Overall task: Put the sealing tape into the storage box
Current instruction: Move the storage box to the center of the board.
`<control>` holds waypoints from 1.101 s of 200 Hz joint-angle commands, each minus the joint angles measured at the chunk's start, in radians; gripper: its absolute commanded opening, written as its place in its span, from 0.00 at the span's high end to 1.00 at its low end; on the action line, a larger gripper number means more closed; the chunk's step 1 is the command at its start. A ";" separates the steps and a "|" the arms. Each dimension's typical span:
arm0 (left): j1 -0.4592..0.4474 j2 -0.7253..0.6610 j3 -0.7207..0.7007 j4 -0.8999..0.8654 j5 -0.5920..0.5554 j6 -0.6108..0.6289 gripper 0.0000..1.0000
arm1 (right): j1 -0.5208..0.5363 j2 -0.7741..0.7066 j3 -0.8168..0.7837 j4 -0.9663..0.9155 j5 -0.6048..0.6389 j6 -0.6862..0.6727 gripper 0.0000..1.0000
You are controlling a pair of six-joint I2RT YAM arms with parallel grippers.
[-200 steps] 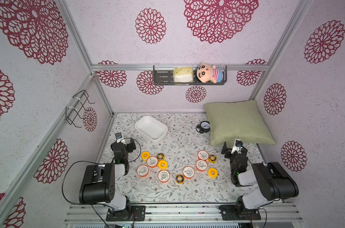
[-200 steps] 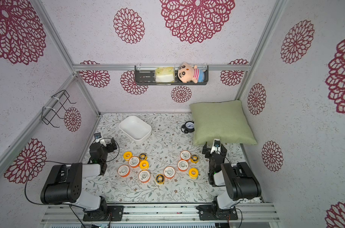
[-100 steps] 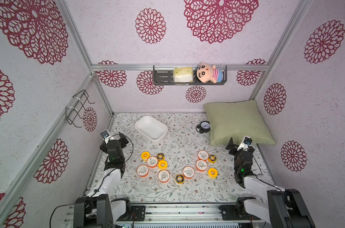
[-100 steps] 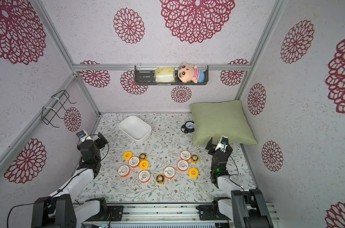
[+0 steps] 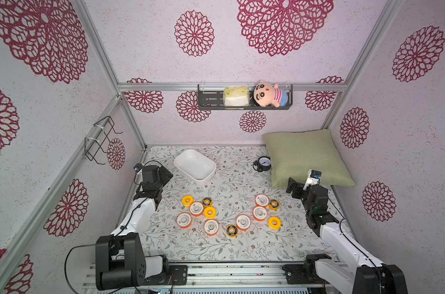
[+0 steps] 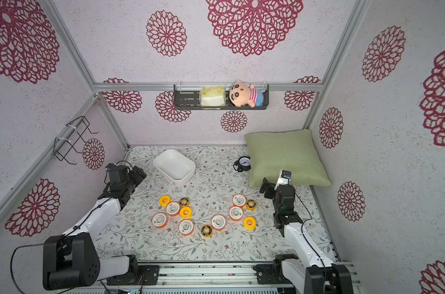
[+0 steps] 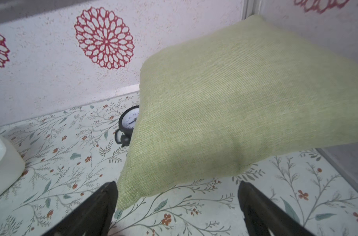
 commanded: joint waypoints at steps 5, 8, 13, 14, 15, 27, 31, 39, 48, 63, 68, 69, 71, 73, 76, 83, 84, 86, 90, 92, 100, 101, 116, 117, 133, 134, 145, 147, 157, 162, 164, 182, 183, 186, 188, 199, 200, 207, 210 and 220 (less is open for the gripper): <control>-0.026 0.113 0.108 -0.071 0.085 -0.048 0.16 | -0.002 0.012 0.031 -0.029 -0.084 0.024 0.01; -0.027 0.130 0.121 -0.070 0.097 -0.047 0.17 | -0.002 0.013 0.031 -0.030 -0.086 0.025 0.01; -0.031 0.154 0.140 -0.075 0.105 -0.049 0.18 | -0.002 0.014 0.032 -0.027 -0.088 0.027 0.01; -0.031 0.160 0.144 -0.075 0.106 -0.049 0.18 | -0.002 0.013 0.032 -0.027 -0.088 0.027 0.01; -0.031 0.165 0.149 -0.077 0.107 -0.050 0.18 | -0.002 0.014 0.032 -0.028 -0.089 0.027 0.01; -0.039 0.225 0.200 -0.093 0.119 -0.048 0.19 | -0.002 0.012 0.034 -0.029 -0.090 0.029 0.01; -0.041 0.245 0.219 -0.103 0.122 -0.046 0.19 | -0.002 0.010 0.033 -0.029 -0.090 0.029 0.01; -0.043 0.278 0.265 -0.132 0.122 -0.045 0.21 | -0.002 0.006 0.034 -0.029 -0.086 0.029 0.01; -0.045 0.318 0.299 -0.149 0.129 -0.043 0.23 | -0.002 0.002 0.032 -0.030 -0.085 0.030 0.01; -0.049 0.375 0.344 -0.167 0.142 -0.042 0.26 | -0.002 -0.008 0.031 -0.034 -0.081 0.032 0.01; -0.049 0.393 0.357 -0.171 0.149 -0.042 0.27 | -0.002 -0.011 0.031 -0.036 -0.079 0.030 0.01; -0.049 0.397 0.360 -0.171 0.150 -0.042 0.27 | -0.002 -0.012 0.031 -0.037 -0.078 0.030 0.01; -0.049 0.404 0.365 -0.171 0.152 -0.042 0.28 | -0.002 -0.013 0.031 -0.036 -0.078 0.030 0.01; -0.049 0.410 0.371 -0.173 0.155 -0.042 0.28 | -0.002 -0.014 0.031 -0.037 -0.077 0.030 0.01; -0.050 0.421 0.379 -0.174 0.162 -0.043 0.30 | -0.002 -0.015 0.031 -0.036 -0.077 0.031 0.01; -0.050 0.442 0.396 -0.173 0.182 -0.040 0.32 | -0.002 -0.019 0.031 -0.038 -0.077 0.031 0.01; -0.050 0.446 0.398 -0.174 0.184 -0.040 0.33 | -0.002 -0.021 0.031 -0.038 -0.076 0.031 0.01; -0.050 0.451 0.402 -0.173 0.190 -0.039 0.33 | -0.002 -0.022 0.031 -0.039 -0.076 0.030 0.01; -0.051 0.465 0.410 -0.172 0.201 -0.039 0.34 | -0.002 -0.024 0.031 -0.040 -0.078 0.030 0.01; -0.051 0.470 0.413 -0.172 0.206 -0.039 0.35 | -0.002 -0.025 0.031 -0.041 -0.078 0.030 0.01; -0.056 0.489 0.426 -0.168 0.219 -0.039 0.37 | -0.002 -0.030 0.031 -0.043 -0.082 0.029 0.01; -0.056 0.490 0.427 -0.168 0.220 -0.039 0.37 | -0.002 -0.031 0.031 -0.043 -0.082 0.030 0.01; -0.065 0.515 0.441 -0.165 0.222 -0.040 0.38 | -0.002 -0.040 0.031 -0.045 -0.095 0.031 0.01; -0.065 0.516 0.442 -0.164 0.222 -0.040 0.38 | -0.002 -0.041 0.031 -0.045 -0.096 0.031 0.01; -0.073 0.538 0.459 -0.162 0.221 -0.040 0.40 | -0.002 -0.051 0.031 -0.051 -0.101 0.032 0.01; -0.074 0.540 0.462 -0.163 0.222 -0.040 0.40 | -0.002 -0.051 0.031 -0.051 -0.101 0.033 0.01; -0.078 0.562 0.482 -0.179 0.226 -0.036 0.44 | -0.002 -0.056 0.029 -0.055 -0.099 0.033 0.01; -0.079 0.565 0.485 -0.182 0.228 -0.034 0.44 | -0.002 -0.057 0.029 -0.056 -0.098 0.032 0.01; -0.081 0.578 0.495 -0.187 0.237 -0.035 0.48 | -0.002 -0.061 0.028 -0.058 -0.097 0.032 0.01; -0.081 0.578 0.498 -0.187 0.243 -0.036 0.49 | -0.002 -0.063 0.028 -0.060 -0.097 0.033 0.01; -0.082 0.606 0.499 -0.185 0.244 -0.037 0.50 | -0.002 -0.063 0.028 -0.059 -0.097 0.034 0.01; -0.089 0.631 0.505 -0.187 0.252 -0.038 0.56 | -0.002 -0.066 0.026 -0.060 -0.099 0.037 0.01; -0.090 0.632 0.505 -0.187 0.252 -0.038 0.56 | -0.002 -0.067 0.026 -0.060 -0.098 0.037 0.01; -0.091 0.631 0.505 -0.187 0.253 -0.038 0.57 | -0.002 -0.066 0.026 -0.060 -0.099 0.039 0.01; -0.093 0.634 0.507 -0.188 0.253 -0.037 0.57 | -0.002 -0.067 0.026 -0.060 -0.100 0.039 0.01; -0.098 0.641 0.514 -0.191 0.256 -0.033 0.61 | -0.002 -0.063 0.026 -0.060 -0.098 0.040 0.01; -0.099 0.643 0.515 -0.191 0.255 -0.032 0.61 | -0.002 -0.064 0.026 -0.060 -0.099 0.040 0.01; -0.102 0.649 0.523 -0.198 0.259 -0.029 0.63 | -0.002 -0.061 0.027 -0.061 -0.101 0.040 0.01; -0.103 0.652 0.526 -0.201 0.262 -0.027 0.65 | -0.002 -0.061 0.026 -0.061 -0.101 0.040 0.01; -0.106 0.662 0.536 -0.208 0.271 -0.022 0.70 | -0.002 -0.061 0.026 -0.062 -0.102 0.041 0.01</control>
